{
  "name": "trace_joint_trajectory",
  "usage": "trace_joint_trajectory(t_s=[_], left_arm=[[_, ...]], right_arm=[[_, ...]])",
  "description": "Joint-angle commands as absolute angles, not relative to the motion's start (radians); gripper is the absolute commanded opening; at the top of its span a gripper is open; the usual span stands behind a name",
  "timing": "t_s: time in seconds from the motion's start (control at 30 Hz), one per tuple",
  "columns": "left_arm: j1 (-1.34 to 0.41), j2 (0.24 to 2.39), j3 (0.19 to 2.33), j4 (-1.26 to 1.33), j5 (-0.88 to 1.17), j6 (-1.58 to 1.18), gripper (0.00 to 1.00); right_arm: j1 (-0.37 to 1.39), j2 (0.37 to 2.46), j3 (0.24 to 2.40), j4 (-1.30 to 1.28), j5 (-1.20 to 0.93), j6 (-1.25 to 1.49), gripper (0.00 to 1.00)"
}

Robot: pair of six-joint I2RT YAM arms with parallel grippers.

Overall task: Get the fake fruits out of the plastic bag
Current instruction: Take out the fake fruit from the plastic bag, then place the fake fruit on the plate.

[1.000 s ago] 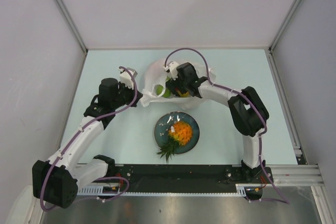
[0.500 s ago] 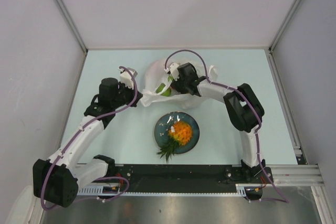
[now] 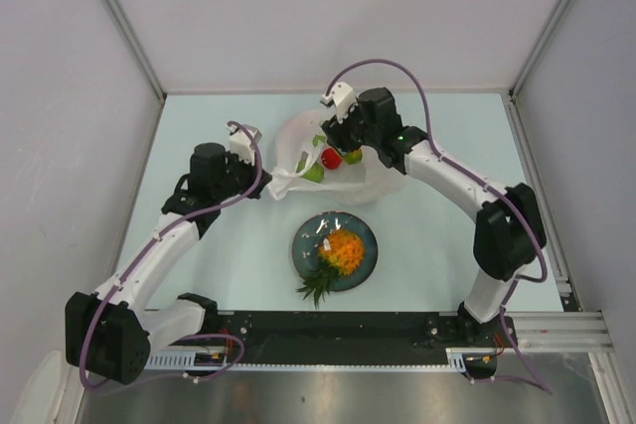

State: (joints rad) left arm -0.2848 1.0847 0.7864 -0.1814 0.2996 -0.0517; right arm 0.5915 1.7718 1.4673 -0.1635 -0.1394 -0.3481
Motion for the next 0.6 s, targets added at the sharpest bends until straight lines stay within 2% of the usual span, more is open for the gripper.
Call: trace_joint_trajectory(t_s=[0.0, 0.2, 0.37, 0.57], left_arm=[[-0.276, 1.094, 0.848, -0.132, 0.331, -0.064, 0.00], [-0.276, 1.101, 0.867, -0.133, 0.324, -0.058, 0.00], [-0.276, 1.097, 0.861, -0.130, 0.328, -0.061, 0.00], [-0.278, 1.101, 0.862, -0.129, 0.337, -0.067, 0.00]], right_arm=[[0.600, 1.659, 1.464, -0.198, -0.282, -0.275, 0.37], [0.623, 1.517, 1.370, -0.308, -0.374, -0.282, 0.35], [0.644, 1.333, 1.183, -0.394, -0.413, -0.305, 0.35], [0.647, 1.255, 1.013, -0.399, -0.396, -0.293, 0.35]])
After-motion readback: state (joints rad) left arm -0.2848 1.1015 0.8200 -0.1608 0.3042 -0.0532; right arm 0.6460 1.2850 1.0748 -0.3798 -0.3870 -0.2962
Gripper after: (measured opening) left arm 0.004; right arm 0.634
